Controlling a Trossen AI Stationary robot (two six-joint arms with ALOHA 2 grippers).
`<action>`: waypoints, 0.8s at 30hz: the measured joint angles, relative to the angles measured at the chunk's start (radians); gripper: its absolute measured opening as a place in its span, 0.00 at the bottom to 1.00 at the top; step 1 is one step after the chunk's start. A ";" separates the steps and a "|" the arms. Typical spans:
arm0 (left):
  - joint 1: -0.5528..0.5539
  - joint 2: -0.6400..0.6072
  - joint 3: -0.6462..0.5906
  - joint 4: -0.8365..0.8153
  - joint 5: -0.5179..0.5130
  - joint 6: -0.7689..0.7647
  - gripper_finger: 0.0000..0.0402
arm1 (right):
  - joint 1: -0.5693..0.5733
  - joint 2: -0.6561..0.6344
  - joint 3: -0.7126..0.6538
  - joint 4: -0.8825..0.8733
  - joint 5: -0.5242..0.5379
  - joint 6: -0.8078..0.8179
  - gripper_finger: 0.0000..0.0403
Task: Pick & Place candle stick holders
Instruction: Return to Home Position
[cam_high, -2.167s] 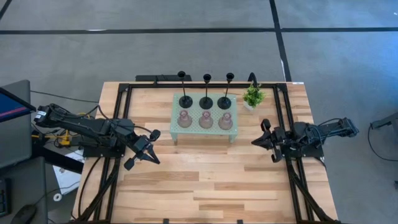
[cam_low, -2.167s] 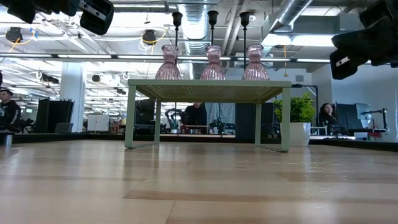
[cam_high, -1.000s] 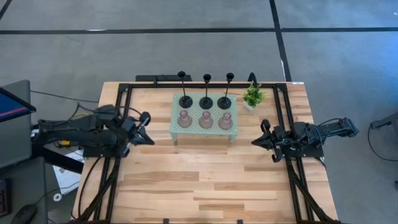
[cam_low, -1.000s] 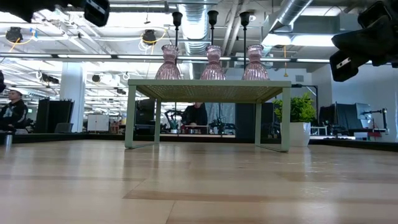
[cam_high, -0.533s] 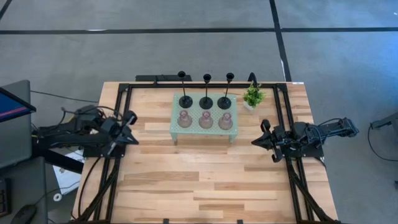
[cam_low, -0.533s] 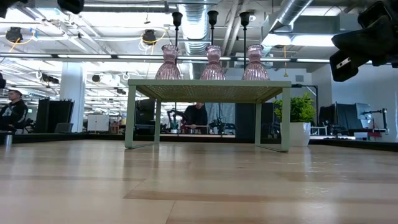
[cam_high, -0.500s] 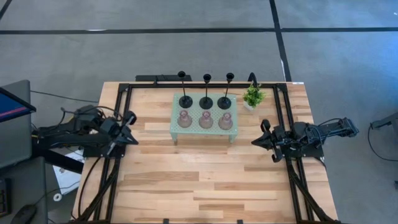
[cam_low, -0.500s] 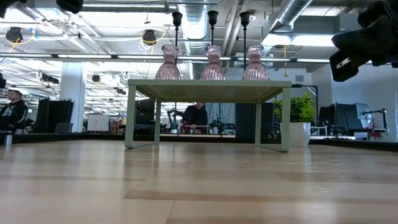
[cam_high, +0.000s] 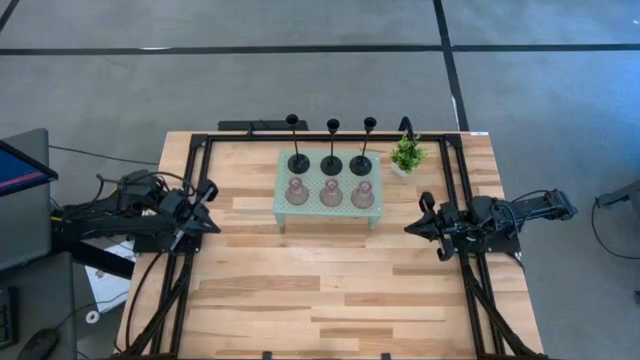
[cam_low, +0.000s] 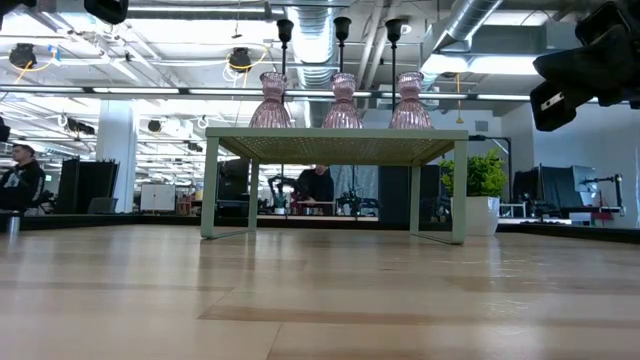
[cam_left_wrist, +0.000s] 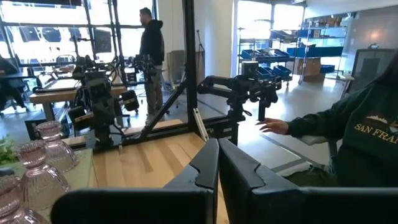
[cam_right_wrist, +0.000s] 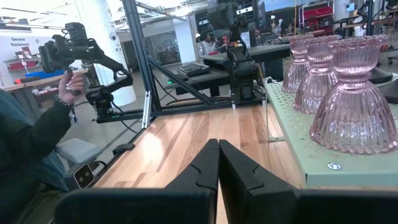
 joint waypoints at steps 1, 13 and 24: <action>0.000 0.001 0.000 0.000 0.000 -0.001 0.03 | 0.000 0.000 0.000 0.000 0.000 0.000 0.00; 0.000 0.007 0.000 0.003 -0.001 0.000 0.03 | 0.000 0.000 0.000 0.000 0.000 0.000 0.00; 0.000 -0.003 -0.100 0.007 -0.168 0.008 0.03 | 0.000 0.000 0.000 0.000 0.000 0.000 0.00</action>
